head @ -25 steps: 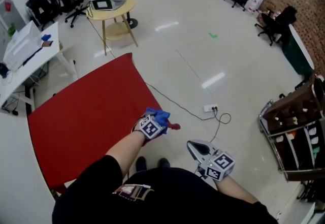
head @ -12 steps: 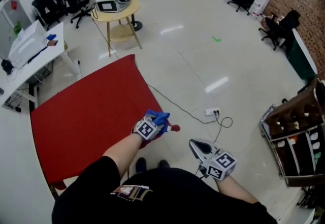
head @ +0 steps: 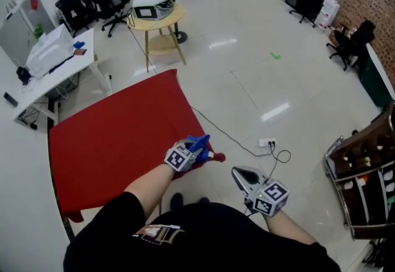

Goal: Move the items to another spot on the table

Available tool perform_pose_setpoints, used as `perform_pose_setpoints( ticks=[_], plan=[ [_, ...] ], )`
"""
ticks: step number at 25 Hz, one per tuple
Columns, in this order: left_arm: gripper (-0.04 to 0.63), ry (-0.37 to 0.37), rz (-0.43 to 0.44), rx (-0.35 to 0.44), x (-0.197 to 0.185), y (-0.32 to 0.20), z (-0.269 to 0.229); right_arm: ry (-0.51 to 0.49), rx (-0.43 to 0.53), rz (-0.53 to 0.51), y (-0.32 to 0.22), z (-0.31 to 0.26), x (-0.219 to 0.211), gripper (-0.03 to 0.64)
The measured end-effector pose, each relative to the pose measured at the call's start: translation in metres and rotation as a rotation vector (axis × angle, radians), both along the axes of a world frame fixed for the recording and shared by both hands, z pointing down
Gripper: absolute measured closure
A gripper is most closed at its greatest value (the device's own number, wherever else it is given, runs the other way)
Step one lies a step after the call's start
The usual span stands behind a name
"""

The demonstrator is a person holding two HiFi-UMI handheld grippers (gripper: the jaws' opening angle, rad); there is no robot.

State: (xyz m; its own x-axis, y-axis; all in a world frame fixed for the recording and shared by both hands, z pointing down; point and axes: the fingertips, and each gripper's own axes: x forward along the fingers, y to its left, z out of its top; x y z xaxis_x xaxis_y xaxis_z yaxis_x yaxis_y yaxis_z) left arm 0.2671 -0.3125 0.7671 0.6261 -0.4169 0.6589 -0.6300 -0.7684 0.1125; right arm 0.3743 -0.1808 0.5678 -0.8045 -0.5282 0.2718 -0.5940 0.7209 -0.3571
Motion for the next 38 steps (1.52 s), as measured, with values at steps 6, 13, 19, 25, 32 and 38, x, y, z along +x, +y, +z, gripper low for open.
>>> perform_pose_setpoints(
  ticks=[6, 13, 19, 25, 32, 38],
  plan=[
    [0.497, 0.002, -0.102, 0.043, -0.030, -0.003, -0.023, 0.009, 0.027, -0.066, -0.003, -0.009, -0.013, 0.624],
    [0.497, 0.021, -0.206, 0.091, -0.101, 0.009, -0.053, 0.004, 0.039, -0.163, -0.012, -0.015, -0.067, 0.624],
    [0.497, -0.010, -0.325, 0.123, -0.236, 0.028, -0.064, 0.011, 0.054, -0.234, -0.017, -0.015, -0.168, 0.624],
    [0.497, -0.032, -0.402, 0.135, -0.395, 0.054, -0.079, 0.015, 0.064, -0.238, -0.029, -0.021, -0.290, 0.624],
    [0.497, -0.082, -0.543, 0.113, -0.561, 0.081, -0.076, 0.012, 0.073, -0.334, -0.044, -0.015, -0.420, 0.624],
    [0.497, -0.090, -0.694, 0.101, -0.653, 0.074, -0.070, -0.023, 0.048, -0.440, -0.072, -0.011, -0.509, 0.624]
  ],
)
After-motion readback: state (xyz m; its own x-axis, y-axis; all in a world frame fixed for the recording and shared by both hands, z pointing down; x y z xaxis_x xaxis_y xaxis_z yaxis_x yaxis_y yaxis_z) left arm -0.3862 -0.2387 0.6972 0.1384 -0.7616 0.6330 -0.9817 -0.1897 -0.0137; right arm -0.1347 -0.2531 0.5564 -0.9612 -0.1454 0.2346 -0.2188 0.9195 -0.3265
